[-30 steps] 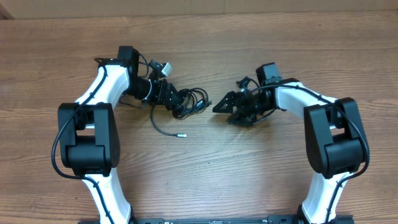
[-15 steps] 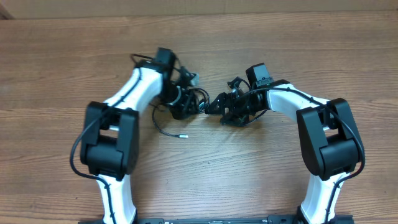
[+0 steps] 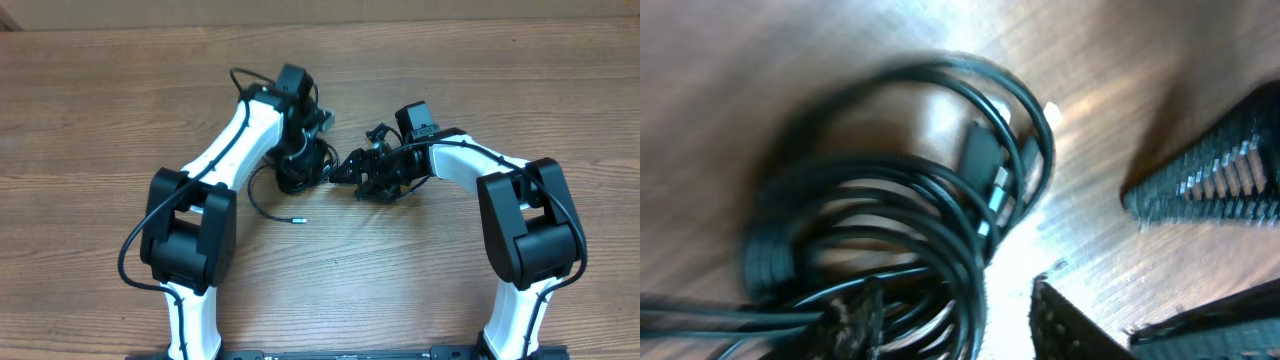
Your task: Untangle cables
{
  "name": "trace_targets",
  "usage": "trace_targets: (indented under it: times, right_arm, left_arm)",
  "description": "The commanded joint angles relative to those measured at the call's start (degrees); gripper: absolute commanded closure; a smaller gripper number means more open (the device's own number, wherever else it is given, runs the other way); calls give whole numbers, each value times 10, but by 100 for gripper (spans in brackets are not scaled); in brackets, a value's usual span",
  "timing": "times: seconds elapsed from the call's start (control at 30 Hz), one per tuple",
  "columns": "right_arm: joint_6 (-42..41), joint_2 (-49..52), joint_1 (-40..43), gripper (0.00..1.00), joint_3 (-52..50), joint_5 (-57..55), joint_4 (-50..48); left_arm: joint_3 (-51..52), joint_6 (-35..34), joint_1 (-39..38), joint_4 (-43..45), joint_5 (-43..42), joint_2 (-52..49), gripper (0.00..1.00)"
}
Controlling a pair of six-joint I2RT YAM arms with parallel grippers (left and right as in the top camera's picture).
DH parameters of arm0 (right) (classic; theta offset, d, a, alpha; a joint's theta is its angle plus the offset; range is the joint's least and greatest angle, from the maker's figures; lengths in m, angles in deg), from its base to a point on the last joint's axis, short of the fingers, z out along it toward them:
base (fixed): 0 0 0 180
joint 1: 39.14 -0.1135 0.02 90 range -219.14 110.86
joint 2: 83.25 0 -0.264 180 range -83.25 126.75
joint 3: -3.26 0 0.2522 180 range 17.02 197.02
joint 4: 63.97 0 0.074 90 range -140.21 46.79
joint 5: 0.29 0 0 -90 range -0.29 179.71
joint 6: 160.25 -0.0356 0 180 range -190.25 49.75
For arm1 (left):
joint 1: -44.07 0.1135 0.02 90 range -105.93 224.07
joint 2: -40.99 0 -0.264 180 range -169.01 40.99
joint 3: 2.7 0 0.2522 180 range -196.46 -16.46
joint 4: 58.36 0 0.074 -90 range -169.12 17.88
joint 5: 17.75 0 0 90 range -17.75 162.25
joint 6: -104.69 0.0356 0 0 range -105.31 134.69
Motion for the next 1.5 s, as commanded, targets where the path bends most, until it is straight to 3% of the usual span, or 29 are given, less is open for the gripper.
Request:
trace_targets:
  times: [0.0,0.17,0.43,0.9,1.17,1.37,1.4,1.47]
  right_arm:
    - [0,3,1,15,-1,-59,1]
    - [-33,3,1,14,-1,-63,0]
    - [-43,3,1,14,-1,-85,1]
    - [-43,3,1,14,-1,-93,1]
    - [-43,3,1,14,-1,-93,1]
    - [-43,3,1,14,-1,-103,1]
    - [-43,3,1,14,-1,-104,1]
    - [-43,3,1,14,-1,-104,1]
  left_arm:
    - [-33,-36,4,-14,57,17,50]
    - [-20,-36,-2,-30,58,17,55]
    - [18,-36,-13,-21,80,17,53]
    - [120,-33,-23,97,82,17,59]
    - [182,-34,-29,169,127,17,63]
    - [211,-34,-29,214,127,17,88]
    - [211,-34,-29,215,127,17,95]
    - [210,-36,-29,214,126,17,96]
